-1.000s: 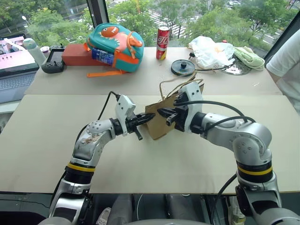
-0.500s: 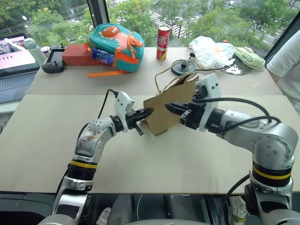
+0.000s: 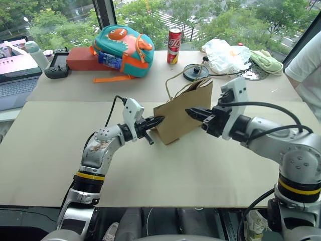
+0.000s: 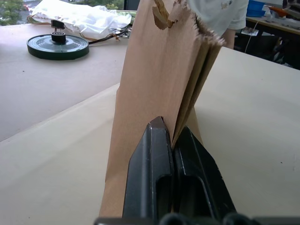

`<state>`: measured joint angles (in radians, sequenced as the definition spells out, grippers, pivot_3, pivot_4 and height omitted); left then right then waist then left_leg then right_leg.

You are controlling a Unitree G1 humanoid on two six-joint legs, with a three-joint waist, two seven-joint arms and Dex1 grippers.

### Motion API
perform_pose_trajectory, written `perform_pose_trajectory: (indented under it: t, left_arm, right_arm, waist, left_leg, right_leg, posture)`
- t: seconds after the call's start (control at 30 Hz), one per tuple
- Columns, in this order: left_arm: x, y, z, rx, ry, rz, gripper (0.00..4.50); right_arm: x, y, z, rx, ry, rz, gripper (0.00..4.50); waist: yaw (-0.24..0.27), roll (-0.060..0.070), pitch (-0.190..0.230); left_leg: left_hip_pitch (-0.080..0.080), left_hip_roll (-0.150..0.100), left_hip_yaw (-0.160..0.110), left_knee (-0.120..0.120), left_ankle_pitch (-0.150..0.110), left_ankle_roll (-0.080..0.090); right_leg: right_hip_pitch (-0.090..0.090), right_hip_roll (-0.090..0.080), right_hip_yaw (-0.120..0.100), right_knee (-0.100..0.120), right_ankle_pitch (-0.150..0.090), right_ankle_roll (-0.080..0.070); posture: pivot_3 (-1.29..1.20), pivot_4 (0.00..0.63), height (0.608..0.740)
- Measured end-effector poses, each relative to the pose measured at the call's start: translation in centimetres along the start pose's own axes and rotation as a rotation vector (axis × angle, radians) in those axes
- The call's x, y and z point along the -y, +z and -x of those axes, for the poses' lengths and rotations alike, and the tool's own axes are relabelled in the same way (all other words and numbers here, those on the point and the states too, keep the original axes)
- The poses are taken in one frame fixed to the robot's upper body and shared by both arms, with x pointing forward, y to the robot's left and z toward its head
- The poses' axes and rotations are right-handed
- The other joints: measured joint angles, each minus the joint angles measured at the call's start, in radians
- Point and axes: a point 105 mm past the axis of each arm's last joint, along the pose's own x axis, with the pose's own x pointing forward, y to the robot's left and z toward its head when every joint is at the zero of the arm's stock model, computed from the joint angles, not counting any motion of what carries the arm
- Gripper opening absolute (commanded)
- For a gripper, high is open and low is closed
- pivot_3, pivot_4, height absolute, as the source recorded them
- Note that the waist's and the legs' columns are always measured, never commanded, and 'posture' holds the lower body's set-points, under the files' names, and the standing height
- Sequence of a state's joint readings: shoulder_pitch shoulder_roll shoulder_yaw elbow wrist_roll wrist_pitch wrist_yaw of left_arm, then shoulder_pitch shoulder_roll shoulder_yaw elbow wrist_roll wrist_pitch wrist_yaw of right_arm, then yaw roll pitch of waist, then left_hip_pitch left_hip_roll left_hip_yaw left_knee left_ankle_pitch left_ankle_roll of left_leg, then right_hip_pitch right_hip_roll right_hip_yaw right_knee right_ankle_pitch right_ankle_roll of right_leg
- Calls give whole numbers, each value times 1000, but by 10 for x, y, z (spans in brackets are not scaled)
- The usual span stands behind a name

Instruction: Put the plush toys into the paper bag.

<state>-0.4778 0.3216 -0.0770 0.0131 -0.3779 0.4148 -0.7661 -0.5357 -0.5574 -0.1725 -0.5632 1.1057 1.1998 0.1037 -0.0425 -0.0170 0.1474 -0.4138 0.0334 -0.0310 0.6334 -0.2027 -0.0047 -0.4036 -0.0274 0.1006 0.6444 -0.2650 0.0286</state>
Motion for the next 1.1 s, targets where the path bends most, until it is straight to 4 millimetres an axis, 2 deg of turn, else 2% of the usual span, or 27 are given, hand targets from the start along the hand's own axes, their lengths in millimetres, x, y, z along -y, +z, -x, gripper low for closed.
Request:
perform_pose_trajectory:
  t: [0.1, 0.23, 0.33, 0.4, 0.5, 0.67, 0.93, 1.1]
  left_arm:
    - [0, 3, 1, 17, -2, 22, 75]
    - [-1, 26, 8, 78, -34, 29, 75]
    - [-5, 47, 24, 93, -64, -19, 75]
    - [-5, 53, 39, 58, -118, -54, 75]
    - [-8, 54, 70, -42, -189, -112, 75]
    - [1, 46, 98, -173, -352, -118, 75]
    - [14, 48, 109, -195, -514, -148, 75]
    - [15, 35, 112, -221, -574, -214, 75]
  right_arm:
    - [-2, 2, 2, 1, 11, 12, 0]
    - [8, 1, 15, -11, -23, 26, 0]
    - [18, 8, 33, 8, -44, 38, 0]
    - [25, 13, 51, 24, -62, 53, 0]
    - [29, 13, 76, 4, -63, 73, 0]
    - [25, 4, 99, -42, -12, 85, 0]
    - [28, 1, 111, -50, 30, 106, 0]
    - [25, 1, 112, -67, 65, 139, 0]
  waist:
    - [0, 0, 0]
    - [3, 0, 0]
    - [2, 0, 0]
    - [1, 0, 0]
    - [-3, 0, 0]
    - [1, 0, 0]
    - [2, 0, 0]
    - [2, 0, 0]
  left_leg:
    - [0, 0, 0, 0, 0, 0]
    - [-1, 0, 0, 0, 0, 0]
    - [-1, 0, 0, 0, 0, 0]
    - [-1, 0, 0, -1, 0, 0]
    - [1, 1, 1, -3, 0, 0]
    - [1, 1, 2, -2, 0, 0]
    - [2, 1, 2, -1, 0, 0]
    - [3, 1, 3, -2, 0, 0]
  right_leg:
    - [0, 0, 0, 0, 0, 0]
    - [0, 0, 0, -1, 0, 0]
    - [0, 0, 0, -2, 0, 0]
    - [0, 0, 0, -2, 0, 0]
    - [0, 0, 0, -3, 0, 0]
    - [1, 0, 0, -3, -3, 5]
    - [1, 0, 0, -3, -4, 5]
    - [1, 0, 0, -3, -4, 4]
  posture:
    - [0, 150, 739]
    - [0, 150, 739]
    - [0, 150, 739]
    - [0, 150, 739]
    - [0, 150, 739]
    - [0, 150, 739]
    - [0, 150, 739]
    - [0, 150, 739]
